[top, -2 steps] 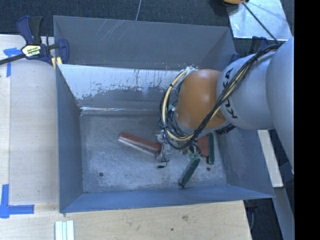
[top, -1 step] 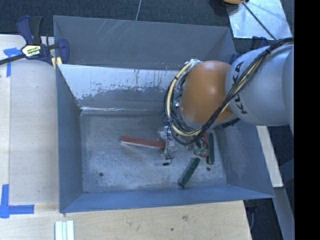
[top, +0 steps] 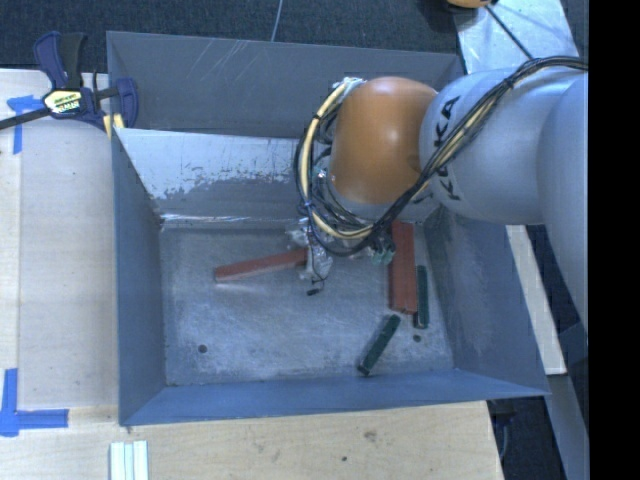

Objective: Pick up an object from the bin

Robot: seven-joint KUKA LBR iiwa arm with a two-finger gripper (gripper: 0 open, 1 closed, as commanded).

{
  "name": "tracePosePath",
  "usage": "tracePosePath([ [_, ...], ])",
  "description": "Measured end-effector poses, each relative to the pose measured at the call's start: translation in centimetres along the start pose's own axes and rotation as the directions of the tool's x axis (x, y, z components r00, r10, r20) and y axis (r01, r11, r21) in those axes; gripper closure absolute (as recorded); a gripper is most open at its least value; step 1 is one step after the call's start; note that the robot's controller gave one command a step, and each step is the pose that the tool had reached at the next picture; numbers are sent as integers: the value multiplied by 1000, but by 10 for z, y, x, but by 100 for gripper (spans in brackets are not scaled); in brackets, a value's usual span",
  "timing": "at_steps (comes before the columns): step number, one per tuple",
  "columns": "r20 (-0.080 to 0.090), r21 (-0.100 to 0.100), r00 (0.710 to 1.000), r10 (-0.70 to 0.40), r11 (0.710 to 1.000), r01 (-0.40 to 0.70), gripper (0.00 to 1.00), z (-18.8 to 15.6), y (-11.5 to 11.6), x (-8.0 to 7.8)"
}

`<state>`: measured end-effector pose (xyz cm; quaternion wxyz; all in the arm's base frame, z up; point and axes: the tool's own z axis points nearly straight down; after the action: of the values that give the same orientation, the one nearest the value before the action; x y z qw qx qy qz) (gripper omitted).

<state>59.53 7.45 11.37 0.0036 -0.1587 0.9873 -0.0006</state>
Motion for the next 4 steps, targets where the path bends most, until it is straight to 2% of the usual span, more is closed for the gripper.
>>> tracePosePath([
  [1,0,-3,999,-42,999,42,100,1,6,-13],
  [2,5,-1,1000,11,1000,-11,100,-10,19,-11],
  [3,-13,-4,1000,18,1000,-18,100,-45,16,3],
  [4,-6,-3,997,81,997,-81,100,-122,12,0],
])
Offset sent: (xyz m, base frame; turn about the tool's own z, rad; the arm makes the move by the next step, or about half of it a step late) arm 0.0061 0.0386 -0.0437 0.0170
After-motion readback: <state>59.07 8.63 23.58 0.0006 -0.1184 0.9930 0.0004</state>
